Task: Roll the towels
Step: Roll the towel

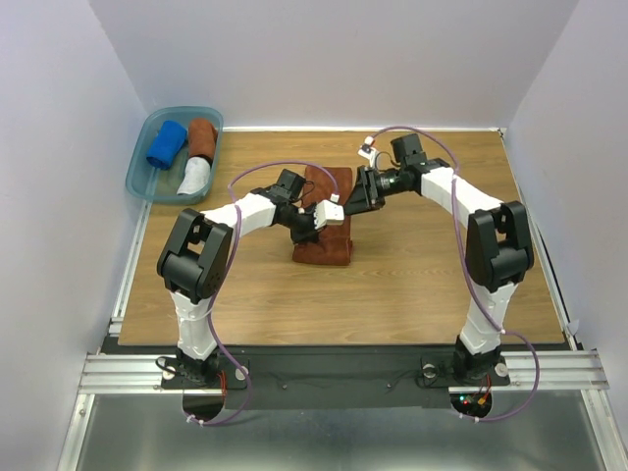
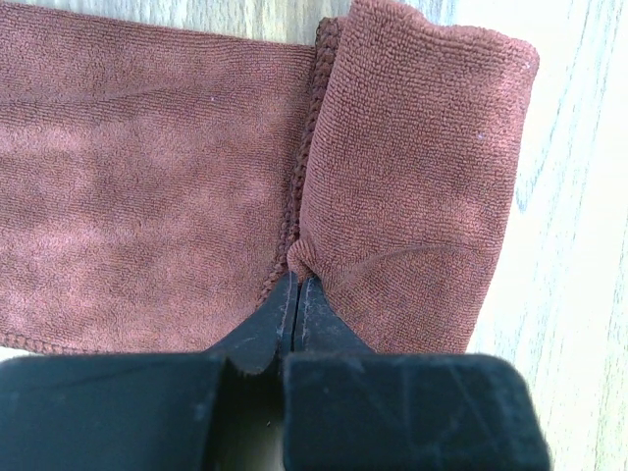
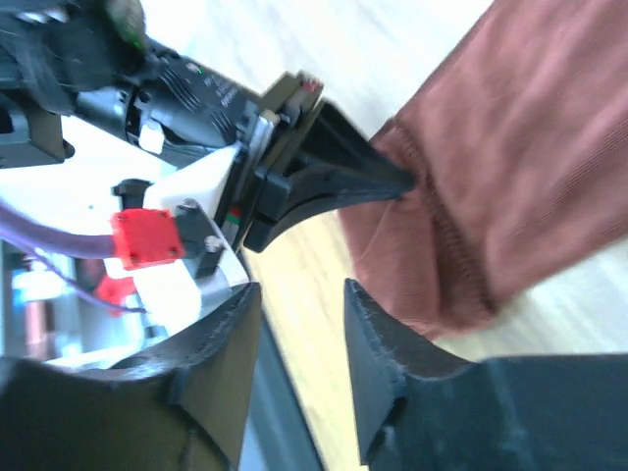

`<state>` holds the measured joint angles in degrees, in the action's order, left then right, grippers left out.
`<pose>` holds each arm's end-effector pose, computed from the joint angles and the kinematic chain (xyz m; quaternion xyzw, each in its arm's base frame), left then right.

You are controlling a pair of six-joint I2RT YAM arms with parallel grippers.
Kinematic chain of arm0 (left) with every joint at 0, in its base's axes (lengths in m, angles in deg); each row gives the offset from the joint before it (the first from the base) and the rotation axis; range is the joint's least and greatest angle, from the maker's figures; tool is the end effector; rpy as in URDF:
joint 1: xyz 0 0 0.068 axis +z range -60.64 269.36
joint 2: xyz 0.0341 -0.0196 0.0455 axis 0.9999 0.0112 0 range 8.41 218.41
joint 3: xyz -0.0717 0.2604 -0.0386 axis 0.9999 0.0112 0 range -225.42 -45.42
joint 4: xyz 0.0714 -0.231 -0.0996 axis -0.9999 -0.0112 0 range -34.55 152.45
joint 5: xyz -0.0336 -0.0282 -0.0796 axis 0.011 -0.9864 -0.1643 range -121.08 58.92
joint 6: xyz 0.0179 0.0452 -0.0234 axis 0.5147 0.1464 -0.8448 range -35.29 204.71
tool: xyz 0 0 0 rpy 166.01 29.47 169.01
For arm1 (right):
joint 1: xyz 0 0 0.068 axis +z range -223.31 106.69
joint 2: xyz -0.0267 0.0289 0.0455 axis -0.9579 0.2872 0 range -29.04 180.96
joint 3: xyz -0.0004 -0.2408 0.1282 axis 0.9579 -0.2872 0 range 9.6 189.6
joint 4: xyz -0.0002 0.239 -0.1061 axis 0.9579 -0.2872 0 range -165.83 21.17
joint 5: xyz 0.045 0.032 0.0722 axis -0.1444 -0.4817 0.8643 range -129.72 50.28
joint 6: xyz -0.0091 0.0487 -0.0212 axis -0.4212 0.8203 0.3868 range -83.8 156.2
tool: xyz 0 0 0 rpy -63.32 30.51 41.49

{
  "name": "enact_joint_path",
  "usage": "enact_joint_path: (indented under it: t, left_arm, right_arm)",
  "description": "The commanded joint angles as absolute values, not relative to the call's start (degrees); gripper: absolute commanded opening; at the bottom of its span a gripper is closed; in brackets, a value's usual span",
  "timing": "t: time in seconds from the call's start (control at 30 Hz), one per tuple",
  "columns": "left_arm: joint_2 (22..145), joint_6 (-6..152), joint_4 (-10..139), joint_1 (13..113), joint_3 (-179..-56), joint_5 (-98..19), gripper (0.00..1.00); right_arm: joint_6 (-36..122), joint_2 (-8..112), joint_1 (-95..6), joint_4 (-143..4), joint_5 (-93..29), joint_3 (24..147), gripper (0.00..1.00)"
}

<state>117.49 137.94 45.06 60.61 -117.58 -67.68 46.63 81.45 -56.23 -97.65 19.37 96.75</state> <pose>0.3388 -0.2100 0.1805 0.6655 0.6190 -0.2304 0.3477 0.3905 0.1519 0.2459 -0.2074 0.8123 0.5202 0.1631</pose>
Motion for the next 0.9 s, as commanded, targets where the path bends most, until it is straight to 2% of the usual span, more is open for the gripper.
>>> enact_joint_path:
  t: [0.0,0.27,0.37,0.53,0.6,0.7,0.87]
  left_arm:
    - [118.28,138.76,44.34,61.06,-119.42,-67.56,0.01]
    - [118.27,138.85,44.61,61.06,-119.51,-67.3,0.01]
    - [118.36,138.76,44.61,61.06,-119.86,-67.21,0.02]
    - [115.73,139.63,42.68,62.37,-119.42,-67.38,0.23]
    - [114.33,139.73,41.36,63.86,-119.25,-67.99,0.27]
    - [110.99,140.25,39.34,67.73,-119.69,-68.96,0.43]
    - [100.36,143.67,41.7,69.94,-112.67,-67.39,0.57]
  right_arm:
    - [51.14,83.45,-54.5,-97.57,23.74,93.8,0.43]
    - [52.19,87.41,-51.96,-96.52,24.62,90.1,0.4]
    - [51.49,89.34,-51.34,-96.34,21.38,90.1,0.4]
    - [51.75,92.59,-51.51,-96.52,15.05,88.96,0.38]
    - [51.84,93.56,-51.51,-96.61,14.69,88.96,0.38]
    - [51.84,94.62,-51.51,-96.69,13.81,89.66,0.38]
    - [51.93,95.5,-51.51,-96.87,13.45,90.37,0.38]
